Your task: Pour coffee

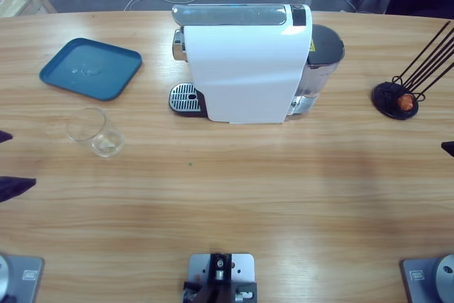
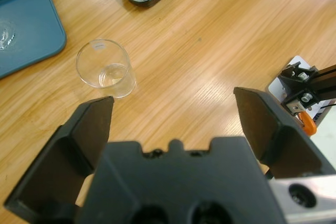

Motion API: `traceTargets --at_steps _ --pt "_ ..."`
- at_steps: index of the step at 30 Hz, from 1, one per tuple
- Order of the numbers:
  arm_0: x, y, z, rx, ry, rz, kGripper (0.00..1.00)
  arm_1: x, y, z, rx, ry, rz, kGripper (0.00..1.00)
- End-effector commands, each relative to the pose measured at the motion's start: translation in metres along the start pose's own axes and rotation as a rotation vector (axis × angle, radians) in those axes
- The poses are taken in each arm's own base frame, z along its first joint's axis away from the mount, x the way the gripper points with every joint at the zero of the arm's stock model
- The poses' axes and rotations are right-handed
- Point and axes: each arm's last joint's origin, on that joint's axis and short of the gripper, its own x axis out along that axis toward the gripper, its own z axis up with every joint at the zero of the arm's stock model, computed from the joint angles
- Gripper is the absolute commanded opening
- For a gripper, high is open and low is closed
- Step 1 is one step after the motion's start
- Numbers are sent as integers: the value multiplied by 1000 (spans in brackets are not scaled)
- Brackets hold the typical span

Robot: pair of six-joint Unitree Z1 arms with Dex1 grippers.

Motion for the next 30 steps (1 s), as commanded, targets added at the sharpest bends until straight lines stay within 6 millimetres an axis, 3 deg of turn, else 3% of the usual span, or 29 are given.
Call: traceTargets --at_steps 1,11,12,16,18,20,22,26,30 --pt "6 0 0 4 43 -5 996 2 -2 -8 22 11 -30 1000" --pt "5 0 4 -32 3 -4 996 2 -2 -8 19 11 -30 1000" --pt "5 0 13 -62 -31 -7 996 2 -2 -8 19 12 -29 1000" --pt "24 6 92 -208 -82 -9 996 4 -2 -6 17 21 -29 1000" --pt "47 13 133 -324 -77 -5 995 4 -2 -6 17 21 -29 1000" --pt "73 24 158 -480 -50 -11 991 4 -2 -7 18 19 -29 1000" --pt "92 42 172 -670 -16 -56 989 2 -2 -8 20 10 -29 1000" --pt "120 59 197 -823 22 -147 968 0 -2 -10 24 2 -30 1000" --pt "151 72 201 -915 107 -264 959 2 -2 -9 23 8 -30 1000"
